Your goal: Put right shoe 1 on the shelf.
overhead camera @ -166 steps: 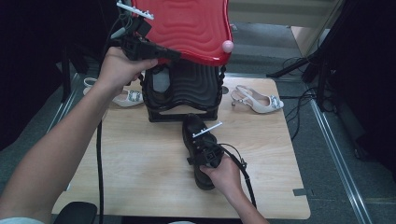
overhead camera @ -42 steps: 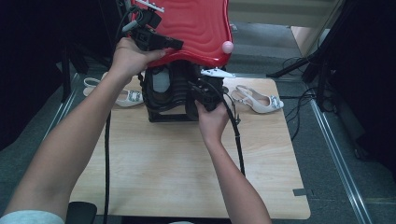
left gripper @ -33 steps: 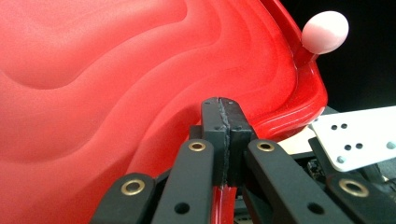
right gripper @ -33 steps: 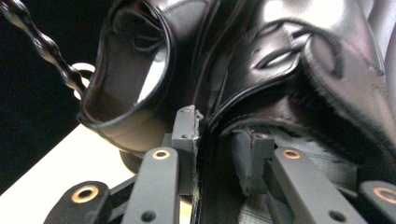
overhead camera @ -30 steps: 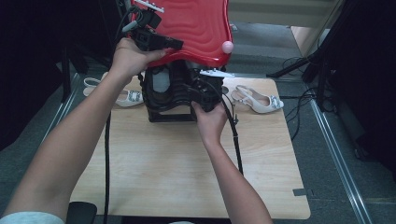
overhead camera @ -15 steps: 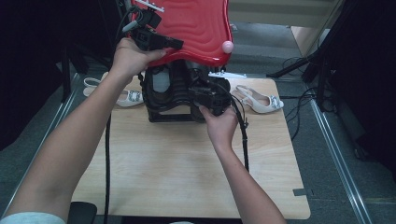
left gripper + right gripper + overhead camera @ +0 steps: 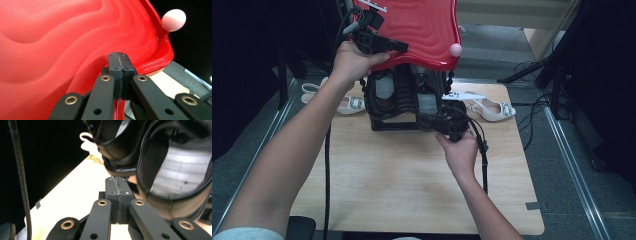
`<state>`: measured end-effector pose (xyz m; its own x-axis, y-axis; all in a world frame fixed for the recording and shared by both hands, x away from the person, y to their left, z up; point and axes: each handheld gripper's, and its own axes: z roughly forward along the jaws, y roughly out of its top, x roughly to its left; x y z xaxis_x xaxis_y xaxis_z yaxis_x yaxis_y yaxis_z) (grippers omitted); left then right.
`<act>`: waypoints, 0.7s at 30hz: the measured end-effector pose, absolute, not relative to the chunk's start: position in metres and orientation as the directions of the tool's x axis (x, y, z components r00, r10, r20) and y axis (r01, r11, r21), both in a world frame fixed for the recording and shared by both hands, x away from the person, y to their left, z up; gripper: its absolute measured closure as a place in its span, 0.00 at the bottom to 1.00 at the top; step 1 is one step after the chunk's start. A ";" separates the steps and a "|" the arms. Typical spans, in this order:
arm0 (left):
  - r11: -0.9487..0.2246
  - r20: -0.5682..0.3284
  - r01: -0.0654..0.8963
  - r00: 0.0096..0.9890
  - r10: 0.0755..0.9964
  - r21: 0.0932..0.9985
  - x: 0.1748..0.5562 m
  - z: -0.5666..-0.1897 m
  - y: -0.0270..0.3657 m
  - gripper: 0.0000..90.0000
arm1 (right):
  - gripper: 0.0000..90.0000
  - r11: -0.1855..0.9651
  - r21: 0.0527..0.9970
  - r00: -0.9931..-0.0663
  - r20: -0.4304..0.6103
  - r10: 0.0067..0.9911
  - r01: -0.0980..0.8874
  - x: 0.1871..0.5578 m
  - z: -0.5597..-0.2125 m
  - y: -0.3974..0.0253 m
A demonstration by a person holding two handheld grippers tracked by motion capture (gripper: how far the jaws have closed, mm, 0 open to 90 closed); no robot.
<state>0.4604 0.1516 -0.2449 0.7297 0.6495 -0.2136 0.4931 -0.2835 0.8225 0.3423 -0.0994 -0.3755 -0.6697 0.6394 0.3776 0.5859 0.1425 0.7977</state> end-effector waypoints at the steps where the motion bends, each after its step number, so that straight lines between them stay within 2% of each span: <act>1: -0.284 -0.213 0.492 0.730 0.650 0.823 0.460 -0.245 0.151 1.00 | 1.00 0.149 0.800 -0.676 0.372 0.636 0.581 0.340 -0.378 -0.100; 11: -0.289 -0.196 0.472 0.740 0.643 0.833 0.459 -0.246 0.151 1.00 | 1.00 0.242 0.775 -0.713 0.346 0.610 0.583 0.328 -0.416 -0.103; 17: -0.289 -0.188 0.462 0.742 0.643 0.839 0.459 -0.247 0.151 1.00 | 1.00 0.263 0.774 -0.718 0.324 0.617 0.575 0.339 -0.430 -0.106; 21: -0.291 -0.185 0.461 0.743 0.644 0.838 0.459 -0.247 0.151 1.00 | 1.00 0.239 0.776 -0.699 0.330 0.634 0.584 0.349 -0.433 -0.110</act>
<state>0.4586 0.1508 -0.2466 0.7428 0.6435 -0.1847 0.4607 -0.2912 0.8384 0.3486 -0.1098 -0.4327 -0.6988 0.6344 0.3303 0.5836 0.2388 0.7761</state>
